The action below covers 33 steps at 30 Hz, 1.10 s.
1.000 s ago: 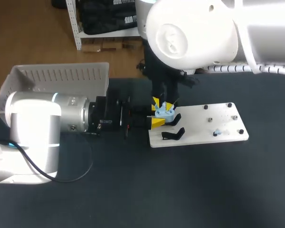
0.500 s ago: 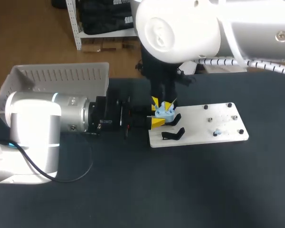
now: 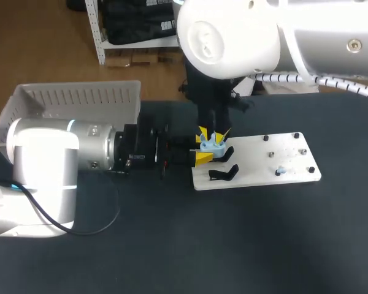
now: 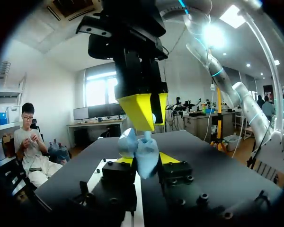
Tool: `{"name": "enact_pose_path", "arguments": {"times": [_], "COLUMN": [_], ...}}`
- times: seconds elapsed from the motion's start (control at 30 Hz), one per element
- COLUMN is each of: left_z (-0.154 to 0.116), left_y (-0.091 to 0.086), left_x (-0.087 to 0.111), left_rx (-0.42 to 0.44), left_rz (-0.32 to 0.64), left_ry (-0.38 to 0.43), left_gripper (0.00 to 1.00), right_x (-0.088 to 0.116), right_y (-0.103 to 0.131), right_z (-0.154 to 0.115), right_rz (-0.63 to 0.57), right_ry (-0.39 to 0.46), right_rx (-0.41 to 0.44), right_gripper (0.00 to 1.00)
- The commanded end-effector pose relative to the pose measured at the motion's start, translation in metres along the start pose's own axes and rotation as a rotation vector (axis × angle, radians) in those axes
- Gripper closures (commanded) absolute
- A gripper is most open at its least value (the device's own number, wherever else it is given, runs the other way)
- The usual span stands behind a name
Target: Pick up each earbud case from the left stands, insert the matching earbuds, close the lid, and place the case in the box.
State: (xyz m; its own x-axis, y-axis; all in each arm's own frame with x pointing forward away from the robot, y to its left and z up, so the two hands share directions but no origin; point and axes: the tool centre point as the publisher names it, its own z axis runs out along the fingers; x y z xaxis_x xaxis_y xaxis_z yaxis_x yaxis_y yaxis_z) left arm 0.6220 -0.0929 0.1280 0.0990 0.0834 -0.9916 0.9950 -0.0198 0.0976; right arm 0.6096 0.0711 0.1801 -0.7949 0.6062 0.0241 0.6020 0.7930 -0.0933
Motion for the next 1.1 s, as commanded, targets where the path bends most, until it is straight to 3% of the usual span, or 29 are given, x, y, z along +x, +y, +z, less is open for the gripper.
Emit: {"name": "enact_pose_path", "arguments": {"times": [0.03, 1.1], "left_z": [0.0011, 0.0011], "left_y": [-0.0005, -0.0005], "left_x": [0.0012, 0.0012], "left_rx": [-0.006, -0.006], "left_rz": [0.004, 0.004], "left_ry": [-0.004, -0.004], "left_gripper": [1.0, 1.0], "right_x": [-0.0013, -0.0108], "right_y": [0.0016, 0.006], "right_z": [0.0017, 0.0082], "right_rz": [0.002, -0.005], "right_ry": [0.006, -0.011], "right_rx": [0.008, 0.024], "right_gripper": [1.0, 1.0]}}
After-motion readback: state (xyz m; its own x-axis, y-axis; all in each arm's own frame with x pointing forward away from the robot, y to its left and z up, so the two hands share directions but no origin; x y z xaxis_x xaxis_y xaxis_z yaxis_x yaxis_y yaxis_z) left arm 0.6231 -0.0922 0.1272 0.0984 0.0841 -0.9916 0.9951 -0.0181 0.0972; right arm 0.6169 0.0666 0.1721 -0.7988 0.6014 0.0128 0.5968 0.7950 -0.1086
